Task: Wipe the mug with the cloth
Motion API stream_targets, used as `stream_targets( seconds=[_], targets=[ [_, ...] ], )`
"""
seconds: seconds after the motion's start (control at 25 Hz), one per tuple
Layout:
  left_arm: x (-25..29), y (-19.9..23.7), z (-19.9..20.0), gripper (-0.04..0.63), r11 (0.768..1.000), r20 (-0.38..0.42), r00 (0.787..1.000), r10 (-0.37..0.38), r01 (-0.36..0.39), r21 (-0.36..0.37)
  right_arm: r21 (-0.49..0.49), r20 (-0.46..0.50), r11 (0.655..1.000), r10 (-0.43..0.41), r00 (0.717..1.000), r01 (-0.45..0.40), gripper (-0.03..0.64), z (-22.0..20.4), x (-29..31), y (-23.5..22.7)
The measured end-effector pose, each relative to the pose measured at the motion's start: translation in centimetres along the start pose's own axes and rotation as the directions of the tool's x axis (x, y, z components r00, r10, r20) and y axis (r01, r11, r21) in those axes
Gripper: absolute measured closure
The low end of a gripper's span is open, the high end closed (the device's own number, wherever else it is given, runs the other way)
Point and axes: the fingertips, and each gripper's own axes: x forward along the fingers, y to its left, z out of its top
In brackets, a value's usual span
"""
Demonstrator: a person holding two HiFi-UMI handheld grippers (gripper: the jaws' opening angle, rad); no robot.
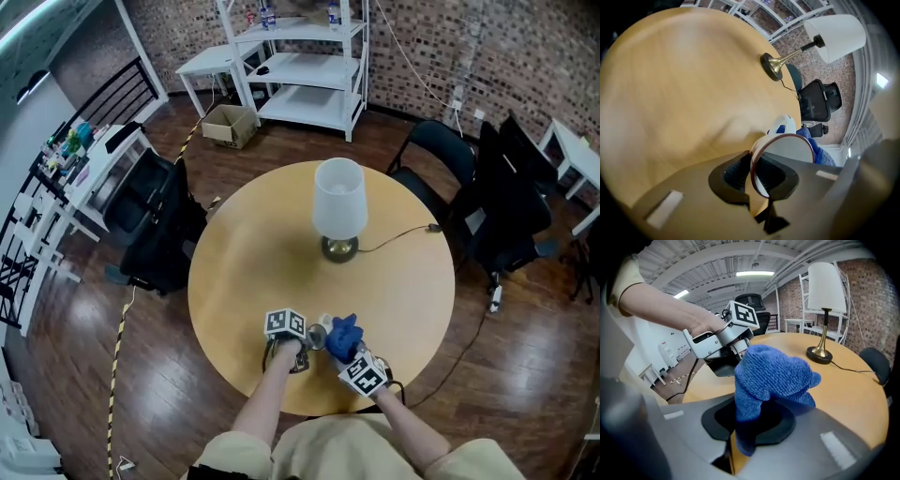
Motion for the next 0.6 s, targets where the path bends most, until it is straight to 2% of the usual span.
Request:
stream_targets(
  seconds=[0.16,0.28,0.48,0.6],
  targets=[
    [-0.3,0.7,-0.8,0.571,0.991,0.009,0.998,-0.066,0.066,-0.120,-0.067,0.000,0.998,0.005,1.000,-0.005,0.551,0.3,0.2,0.7],
    [-0.4,1.2,-1.3,0.571,0.973,0.025,0.994,-0.104,0.107,-0.203,-0.117,-0.007,0.993,0.006,1.000,-0.007,0.551,0.3,0.4,1.2],
    [-0.2,1.5,-1.8,0.570,0.922,0.064,0.980,-0.189,0.199,-0.333,-0.216,-0.034,0.976,0.018,0.999,-0.025,0.551,0.0,1.0,2.0],
    [-0.1,1.9,-2.1,0.571,0.894,0.082,0.975,-0.205,0.221,-0.390,-0.281,-0.055,0.959,0.008,0.998,-0.023,0.551,0.0,1.4,2.2]
  ],
)
